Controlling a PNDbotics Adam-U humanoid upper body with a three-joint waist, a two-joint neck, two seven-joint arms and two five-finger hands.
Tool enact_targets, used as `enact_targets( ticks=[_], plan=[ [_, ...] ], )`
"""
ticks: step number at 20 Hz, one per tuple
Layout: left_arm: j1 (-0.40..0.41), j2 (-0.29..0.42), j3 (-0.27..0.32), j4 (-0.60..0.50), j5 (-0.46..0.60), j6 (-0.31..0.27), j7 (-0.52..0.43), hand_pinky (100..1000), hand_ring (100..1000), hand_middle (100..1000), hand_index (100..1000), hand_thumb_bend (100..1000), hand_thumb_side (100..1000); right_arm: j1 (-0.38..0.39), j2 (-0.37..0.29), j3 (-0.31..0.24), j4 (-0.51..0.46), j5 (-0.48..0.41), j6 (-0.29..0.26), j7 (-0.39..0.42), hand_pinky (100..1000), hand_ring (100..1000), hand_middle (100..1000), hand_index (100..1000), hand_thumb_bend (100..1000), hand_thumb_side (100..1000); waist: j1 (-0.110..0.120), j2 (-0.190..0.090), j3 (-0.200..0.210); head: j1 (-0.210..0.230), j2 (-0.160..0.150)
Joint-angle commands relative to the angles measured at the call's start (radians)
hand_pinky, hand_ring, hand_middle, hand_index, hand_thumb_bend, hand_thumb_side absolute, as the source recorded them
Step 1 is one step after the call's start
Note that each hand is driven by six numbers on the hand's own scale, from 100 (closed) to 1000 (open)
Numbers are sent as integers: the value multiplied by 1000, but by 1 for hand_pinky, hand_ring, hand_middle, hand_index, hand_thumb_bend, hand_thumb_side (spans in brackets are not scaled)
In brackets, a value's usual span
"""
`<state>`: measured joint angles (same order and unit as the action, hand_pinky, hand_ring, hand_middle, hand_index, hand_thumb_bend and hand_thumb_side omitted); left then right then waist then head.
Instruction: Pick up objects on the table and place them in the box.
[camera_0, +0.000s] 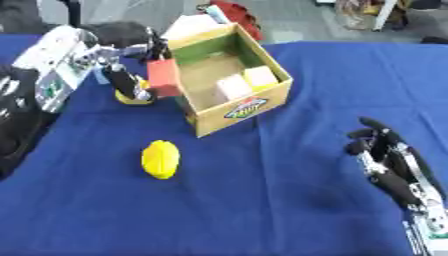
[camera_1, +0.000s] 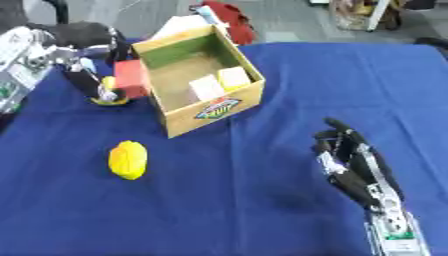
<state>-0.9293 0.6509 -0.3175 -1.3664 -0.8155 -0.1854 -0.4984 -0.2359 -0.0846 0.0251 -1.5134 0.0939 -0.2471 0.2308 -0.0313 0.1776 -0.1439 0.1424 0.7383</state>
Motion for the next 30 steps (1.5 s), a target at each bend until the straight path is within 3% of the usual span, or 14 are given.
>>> enact_targets(
  ticks=[1, 6, 10, 16, 17, 21, 23, 25, 27, 30],
  plan=[
    [-68, -65, 24, 56, -67, 9, 35, 678, 499, 468, 680, 286, 177, -5, -11, 0, -13, 0, 1, 3, 657, 626, 662, 901, 100, 367, 16, -19, -9, 6, -4],
    [-115, -194, 43, 234, -183, -8, 90, 679, 509, 478, 689, 278, 179, -9, -5, 6, -11, -1, 0, 10, 657, 626, 662, 901, 100, 363, 11, -12, -39, 20, -8],
    [-115, -238, 63, 332, -256, -20, 120, 697, 542, 531, 736, 310, 188, -9, -3, 5, -10, -1, 0, 9, 657, 626, 662, 901, 100, 364, 9, -9, -51, 26, -9],
    [-95, -215, 74, 358, -295, -38, 113, 739, 612, 611, 791, 359, 201, -10, -3, 1, -10, 0, 0, 6, 657, 626, 662, 901, 100, 365, 9, -7, -45, 21, -11],
    [-92, -204, 72, 349, -288, -43, 95, 766, 674, 684, 840, 426, 217, -11, -3, 1, -10, 0, 0, 6, 657, 626, 662, 900, 100, 364, 9, -7, -42, 20, -12],
    [-84, -153, 72, 297, -261, -58, 3, 818, 759, 799, 908, 502, 447, -10, -6, -1, -9, 2, 1, 5, 657, 627, 662, 900, 100, 364, 11, -10, -29, 17, -10],
    [-81, -133, 82, 274, -248, -53, -17, 825, 768, 812, 916, 504, 470, -11, -6, 0, -9, 2, 0, 6, 657, 627, 662, 900, 100, 364, 12, -12, -23, 17, -11],
    [-75, -111, 96, 251, -231, -44, -19, 818, 757, 792, 900, 479, 419, -11, -7, -1, -9, 3, 0, 7, 657, 627, 662, 900, 100, 363, 11, -13, -20, 16, -12],
    [-65, -84, 113, 223, -208, -33, -13, 808, 733, 749, 873, 433, 263, -11, -8, -3, -8, 3, 0, 5, 657, 626, 662, 900, 100, 363, 11, -14, -18, 15, -13],
    [-44, -30, 137, 191, -166, -21, -22, 808, 728, 738, 863, 429, 199, -10, -12, -6, -7, 3, 0, 2, 657, 626, 662, 900, 100, 365, 14, -16, -10, 12, -11]
  ],
)
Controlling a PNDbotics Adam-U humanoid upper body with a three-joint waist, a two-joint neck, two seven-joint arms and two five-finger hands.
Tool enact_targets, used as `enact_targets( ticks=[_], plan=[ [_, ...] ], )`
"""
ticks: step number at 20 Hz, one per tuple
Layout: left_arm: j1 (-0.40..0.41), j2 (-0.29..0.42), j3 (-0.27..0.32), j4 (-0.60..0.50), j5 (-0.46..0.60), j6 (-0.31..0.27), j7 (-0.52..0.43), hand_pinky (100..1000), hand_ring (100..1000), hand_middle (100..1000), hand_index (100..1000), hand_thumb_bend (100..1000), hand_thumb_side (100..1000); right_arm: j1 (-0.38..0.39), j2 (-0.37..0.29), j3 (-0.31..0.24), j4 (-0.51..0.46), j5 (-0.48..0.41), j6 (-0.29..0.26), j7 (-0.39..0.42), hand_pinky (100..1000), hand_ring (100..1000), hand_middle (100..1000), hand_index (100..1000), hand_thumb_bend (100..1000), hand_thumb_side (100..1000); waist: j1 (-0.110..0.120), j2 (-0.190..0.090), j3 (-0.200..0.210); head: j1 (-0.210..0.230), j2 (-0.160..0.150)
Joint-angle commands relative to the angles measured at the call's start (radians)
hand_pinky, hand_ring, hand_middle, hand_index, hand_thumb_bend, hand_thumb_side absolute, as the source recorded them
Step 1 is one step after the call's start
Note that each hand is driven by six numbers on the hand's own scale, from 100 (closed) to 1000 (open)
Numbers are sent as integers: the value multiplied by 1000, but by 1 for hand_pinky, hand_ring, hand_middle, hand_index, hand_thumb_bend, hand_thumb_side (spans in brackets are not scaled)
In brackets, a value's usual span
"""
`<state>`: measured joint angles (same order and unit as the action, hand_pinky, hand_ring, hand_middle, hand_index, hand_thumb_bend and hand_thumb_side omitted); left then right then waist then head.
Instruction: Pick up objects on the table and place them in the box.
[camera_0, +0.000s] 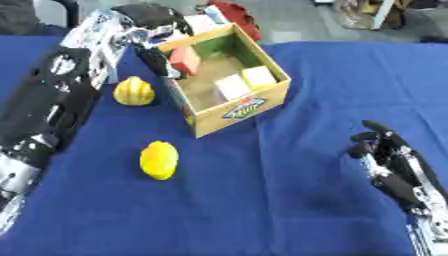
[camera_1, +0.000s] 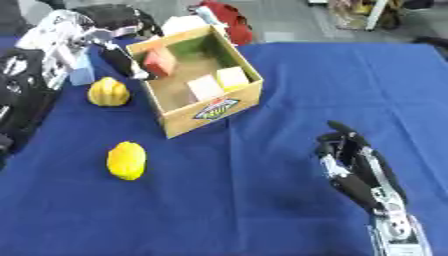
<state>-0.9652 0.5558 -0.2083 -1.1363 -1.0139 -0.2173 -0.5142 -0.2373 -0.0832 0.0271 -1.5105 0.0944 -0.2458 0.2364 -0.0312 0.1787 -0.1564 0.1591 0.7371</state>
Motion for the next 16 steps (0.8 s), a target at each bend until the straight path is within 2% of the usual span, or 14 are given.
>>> enact_targets(
  ticks=[1, 4, 6, 7, 8, 9, 11, 16],
  plan=[
    [0, 82, 33, -44, 44, 14, -15, 809, 731, 742, 866, 437, 199, -8, -14, -8, -10, 3, -1, -4, 657, 626, 662, 900, 100, 366, 15, -17, 5, -7, -10],
    [29, 120, 44, -38, 65, 28, -35, 810, 741, 757, 875, 457, 202, -8, -16, -10, -11, 3, 0, -5, 657, 626, 662, 900, 100, 368, 19, -17, 16, -12, -11],
    [43, 128, 46, -19, 67, 35, -48, 812, 746, 767, 879, 475, 249, -8, -15, -9, -12, 3, 0, -4, 657, 627, 662, 900, 100, 368, 19, -16, 20, -14, -12],
    [47, 129, 45, -9, 64, 37, -54, 816, 754, 773, 886, 626, 144, -9, -15, -8, -12, 4, 0, -3, 657, 627, 662, 900, 100, 367, 19, -16, 21, -14, -13],
    [52, 130, 44, 2, 60, 38, -61, 817, 757, 782, 888, 506, 315, -9, -14, -8, -12, 4, 0, -3, 657, 626, 662, 900, 100, 367, 19, -16, 20, -14, -14],
    [56, 127, 45, 15, 60, 39, -69, 819, 759, 785, 889, 511, 329, -9, -14, -8, -12, 4, 0, -2, 657, 626, 662, 900, 100, 391, 18, -16, 20, -15, -14],
    [62, 123, 42, 38, 54, 38, -84, 819, 763, 792, 893, 521, 380, -8, -15, -9, -12, 3, 0, -4, 657, 626, 662, 900, 100, 366, 17, -16, 18, -15, -13],
    [65, 96, 43, 92, 32, 39, -92, 807, 749, 775, 887, 517, 412, -8, -13, -8, -11, 2, 0, -3, 657, 626, 662, 900, 100, 366, 13, -14, 14, -16, -12]
  ],
)
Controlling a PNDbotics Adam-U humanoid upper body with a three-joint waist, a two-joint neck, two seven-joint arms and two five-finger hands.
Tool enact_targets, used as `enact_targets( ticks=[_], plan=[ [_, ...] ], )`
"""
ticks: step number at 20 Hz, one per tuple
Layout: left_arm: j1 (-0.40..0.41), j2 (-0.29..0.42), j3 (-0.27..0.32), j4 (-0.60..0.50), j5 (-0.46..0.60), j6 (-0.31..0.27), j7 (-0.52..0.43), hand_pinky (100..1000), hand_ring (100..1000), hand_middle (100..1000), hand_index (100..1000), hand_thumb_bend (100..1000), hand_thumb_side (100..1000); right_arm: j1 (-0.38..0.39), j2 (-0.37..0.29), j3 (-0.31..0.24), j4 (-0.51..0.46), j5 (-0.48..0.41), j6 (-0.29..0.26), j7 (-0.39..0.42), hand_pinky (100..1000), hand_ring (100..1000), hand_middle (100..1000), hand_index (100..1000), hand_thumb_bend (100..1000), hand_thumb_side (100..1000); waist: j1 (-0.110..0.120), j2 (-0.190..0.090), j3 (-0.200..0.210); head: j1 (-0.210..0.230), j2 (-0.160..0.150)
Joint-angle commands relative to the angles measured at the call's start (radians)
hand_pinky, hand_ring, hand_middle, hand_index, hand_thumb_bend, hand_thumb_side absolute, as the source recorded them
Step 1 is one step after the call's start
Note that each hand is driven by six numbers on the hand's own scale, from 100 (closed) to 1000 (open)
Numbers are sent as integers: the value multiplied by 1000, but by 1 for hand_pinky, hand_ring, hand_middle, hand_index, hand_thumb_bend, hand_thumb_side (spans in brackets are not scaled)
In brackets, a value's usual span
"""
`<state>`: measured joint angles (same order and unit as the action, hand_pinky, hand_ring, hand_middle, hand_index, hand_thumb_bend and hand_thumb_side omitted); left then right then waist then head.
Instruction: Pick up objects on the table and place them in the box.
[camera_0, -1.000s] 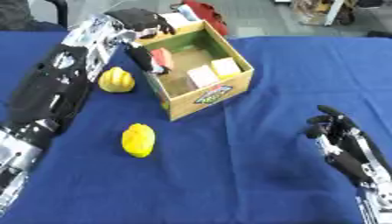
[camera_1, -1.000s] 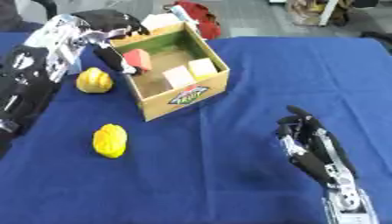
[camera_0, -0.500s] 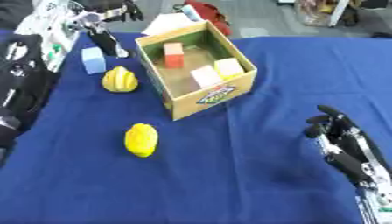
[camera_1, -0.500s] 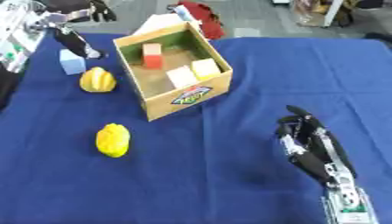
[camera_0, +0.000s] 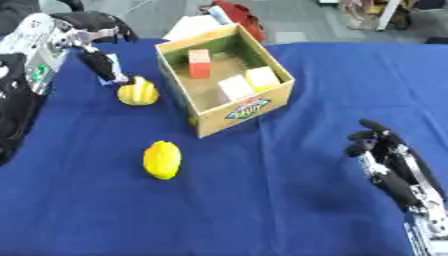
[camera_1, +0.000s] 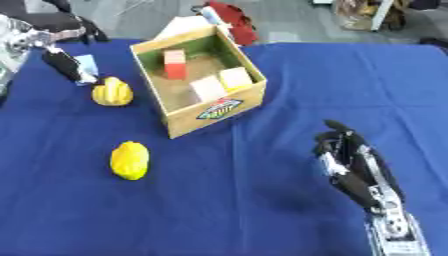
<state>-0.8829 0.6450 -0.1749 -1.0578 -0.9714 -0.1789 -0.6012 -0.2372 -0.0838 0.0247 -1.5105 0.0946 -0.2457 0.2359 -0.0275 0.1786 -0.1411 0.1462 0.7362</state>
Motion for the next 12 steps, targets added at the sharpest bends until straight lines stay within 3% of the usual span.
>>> enact_targets(
  ticks=[1, 9, 11, 12],
  plan=[
    [-18, -1, 10, 25, -15, 1, -5, 805, 745, 774, 886, 517, 414, -8, -11, -5, -11, 2, -1, -2, 657, 626, 662, 900, 100, 366, 9, -13, -2, -3, -11],
    [-29, -55, 18, 114, -71, 10, 5, 797, 737, 765, 881, 521, 381, -8, -8, -5, -11, 0, -1, -1, 657, 626, 662, 900, 100, 366, 5, -13, -10, 0, -10],
    [-28, -62, 15, 128, -82, 4, 3, 794, 732, 760, 877, 515, 337, -7, -8, -5, -11, -1, -1, -1, 657, 626, 662, 900, 100, 367, 5, -13, -11, 1, -10],
    [-27, -65, 15, 132, -88, 2, 5, 786, 715, 743, 865, 502, 262, -7, -7, -5, -11, -1, -1, -1, 657, 626, 662, 900, 100, 367, 5, -13, -11, 2, -10]
  ],
)
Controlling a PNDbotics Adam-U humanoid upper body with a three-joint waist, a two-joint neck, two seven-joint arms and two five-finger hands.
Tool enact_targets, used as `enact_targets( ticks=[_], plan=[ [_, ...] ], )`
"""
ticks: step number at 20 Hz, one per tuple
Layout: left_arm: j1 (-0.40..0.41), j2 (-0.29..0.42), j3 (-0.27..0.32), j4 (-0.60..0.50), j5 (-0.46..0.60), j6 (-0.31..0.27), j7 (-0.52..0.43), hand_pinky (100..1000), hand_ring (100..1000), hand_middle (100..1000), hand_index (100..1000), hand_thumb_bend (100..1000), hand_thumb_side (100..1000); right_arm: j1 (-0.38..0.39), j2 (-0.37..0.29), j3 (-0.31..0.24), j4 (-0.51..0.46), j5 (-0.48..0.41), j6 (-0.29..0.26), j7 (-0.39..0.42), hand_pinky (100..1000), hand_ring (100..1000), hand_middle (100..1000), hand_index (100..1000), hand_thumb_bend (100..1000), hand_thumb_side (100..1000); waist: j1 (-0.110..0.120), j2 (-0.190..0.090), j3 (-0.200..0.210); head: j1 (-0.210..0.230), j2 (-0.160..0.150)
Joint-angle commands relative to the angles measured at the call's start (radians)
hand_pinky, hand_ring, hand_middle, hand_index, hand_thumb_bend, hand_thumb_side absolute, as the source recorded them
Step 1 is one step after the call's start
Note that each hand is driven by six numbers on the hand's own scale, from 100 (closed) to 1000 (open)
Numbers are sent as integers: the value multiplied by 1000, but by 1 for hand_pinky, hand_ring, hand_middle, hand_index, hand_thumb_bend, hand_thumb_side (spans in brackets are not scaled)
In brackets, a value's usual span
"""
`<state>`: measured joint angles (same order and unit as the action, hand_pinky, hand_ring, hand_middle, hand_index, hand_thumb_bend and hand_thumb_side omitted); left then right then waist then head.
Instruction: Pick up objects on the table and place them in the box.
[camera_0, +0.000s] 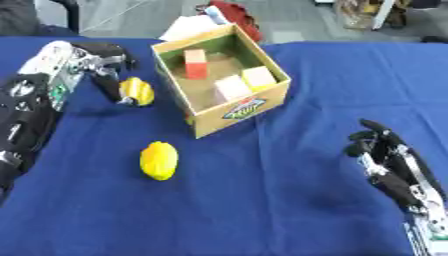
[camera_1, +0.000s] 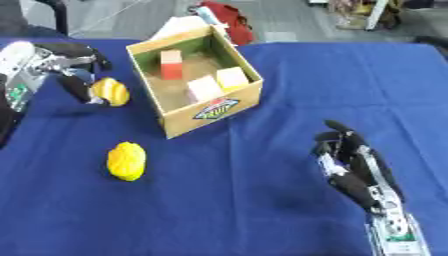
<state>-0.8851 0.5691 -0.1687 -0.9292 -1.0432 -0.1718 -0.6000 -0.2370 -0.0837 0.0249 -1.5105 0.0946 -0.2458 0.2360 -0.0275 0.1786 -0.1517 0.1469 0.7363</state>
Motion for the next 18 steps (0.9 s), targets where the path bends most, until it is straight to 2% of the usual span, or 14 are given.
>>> enact_targets(
  ticks=[1, 2, 9, 14, 18],
  plan=[
    [-24, 8, 8, 7, -23, -7, 10, 784, 713, 741, 863, 500, 252, -8, -7, -5, -11, -1, -1, -1, 657, 626, 662, 900, 100, 367, 5, -12, -1, 1, -10],
    [-23, 6, 7, 10, -30, -7, 18, 777, 697, 724, 851, 489, 203, -8, -7, -5, -11, -1, -1, -1, 657, 626, 662, 900, 100, 368, 5, -12, -1, 2, -11],
    [-20, -4, 9, 26, -104, 7, 132, 710, 569, 562, 735, 462, 194, -7, -6, -5, -11, -2, -1, -1, 657, 626, 661, 900, 100, 368, 4, -11, -2, 5, -12],
    [-19, -1, 14, 19, -139, 16, 252, 599, 427, 386, 574, 418, 171, -7, -6, -6, -11, -1, 0, -1, 657, 626, 661, 900, 100, 368, 5, -11, -1, 5, -13],
    [-26, 24, 15, -42, -107, 3, 264, 591, 409, 357, 546, 387, 167, -8, -8, -8, -10, -1, 0, -2, 657, 626, 661, 900, 100, 366, 5, -12, 1, 3, -12]
  ],
)
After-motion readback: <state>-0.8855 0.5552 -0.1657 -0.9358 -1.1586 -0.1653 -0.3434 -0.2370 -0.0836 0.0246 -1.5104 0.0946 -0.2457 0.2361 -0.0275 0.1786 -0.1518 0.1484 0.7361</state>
